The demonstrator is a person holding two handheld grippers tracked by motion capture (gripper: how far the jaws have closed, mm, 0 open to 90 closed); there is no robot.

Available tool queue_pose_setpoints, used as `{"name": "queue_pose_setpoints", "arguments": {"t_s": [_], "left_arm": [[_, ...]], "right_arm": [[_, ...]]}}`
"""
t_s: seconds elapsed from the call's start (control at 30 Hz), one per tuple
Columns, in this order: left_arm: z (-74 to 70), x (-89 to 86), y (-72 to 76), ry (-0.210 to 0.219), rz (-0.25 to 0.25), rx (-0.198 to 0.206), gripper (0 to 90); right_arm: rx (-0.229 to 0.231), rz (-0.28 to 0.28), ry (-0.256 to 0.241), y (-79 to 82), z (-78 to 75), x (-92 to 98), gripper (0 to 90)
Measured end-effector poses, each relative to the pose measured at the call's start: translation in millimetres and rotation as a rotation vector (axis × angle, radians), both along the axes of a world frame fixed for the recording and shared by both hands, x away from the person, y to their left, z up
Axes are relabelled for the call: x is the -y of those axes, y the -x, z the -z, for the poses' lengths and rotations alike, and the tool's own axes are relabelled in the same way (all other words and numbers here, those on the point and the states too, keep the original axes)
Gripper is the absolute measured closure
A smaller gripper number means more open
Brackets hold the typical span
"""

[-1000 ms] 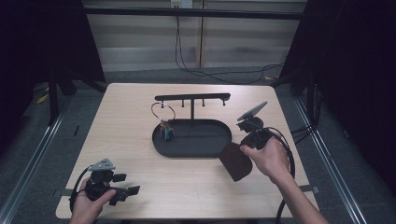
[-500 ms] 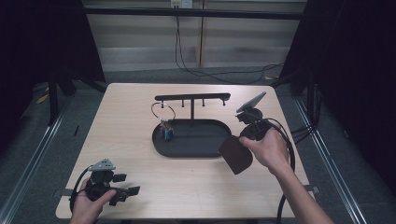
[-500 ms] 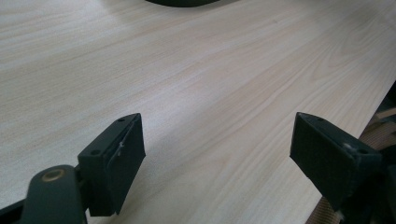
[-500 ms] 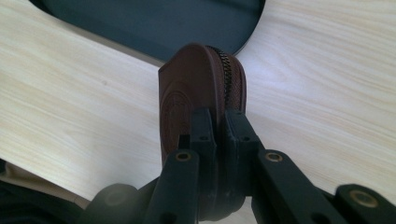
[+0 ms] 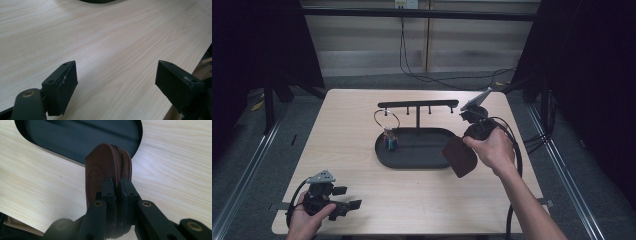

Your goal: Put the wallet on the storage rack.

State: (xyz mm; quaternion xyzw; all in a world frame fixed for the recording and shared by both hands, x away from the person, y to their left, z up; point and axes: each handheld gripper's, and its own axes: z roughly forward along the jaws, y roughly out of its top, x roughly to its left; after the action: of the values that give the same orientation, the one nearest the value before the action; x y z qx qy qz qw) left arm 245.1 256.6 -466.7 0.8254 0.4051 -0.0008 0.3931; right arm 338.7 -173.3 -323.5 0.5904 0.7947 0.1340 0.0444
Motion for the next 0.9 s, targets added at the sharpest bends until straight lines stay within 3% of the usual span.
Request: {"name": "queue_pose_setpoints", "arguments": {"t_s": [0.5, 0.9], "left_arm": [[-0.7, -1.3, -0.4, 0.003, -0.005, -0.001, 17.9], [-0.7, -2.3, -0.7, 0.008, -0.008, -0.002, 17.9]], "right_arm": [[-0.016, 0.022, 0.045, -19.5, 0.5, -8.4, 83.4], [-0.02, 0.074, 0.035, -38.4, 4.5, -8.4, 83.4]]}}
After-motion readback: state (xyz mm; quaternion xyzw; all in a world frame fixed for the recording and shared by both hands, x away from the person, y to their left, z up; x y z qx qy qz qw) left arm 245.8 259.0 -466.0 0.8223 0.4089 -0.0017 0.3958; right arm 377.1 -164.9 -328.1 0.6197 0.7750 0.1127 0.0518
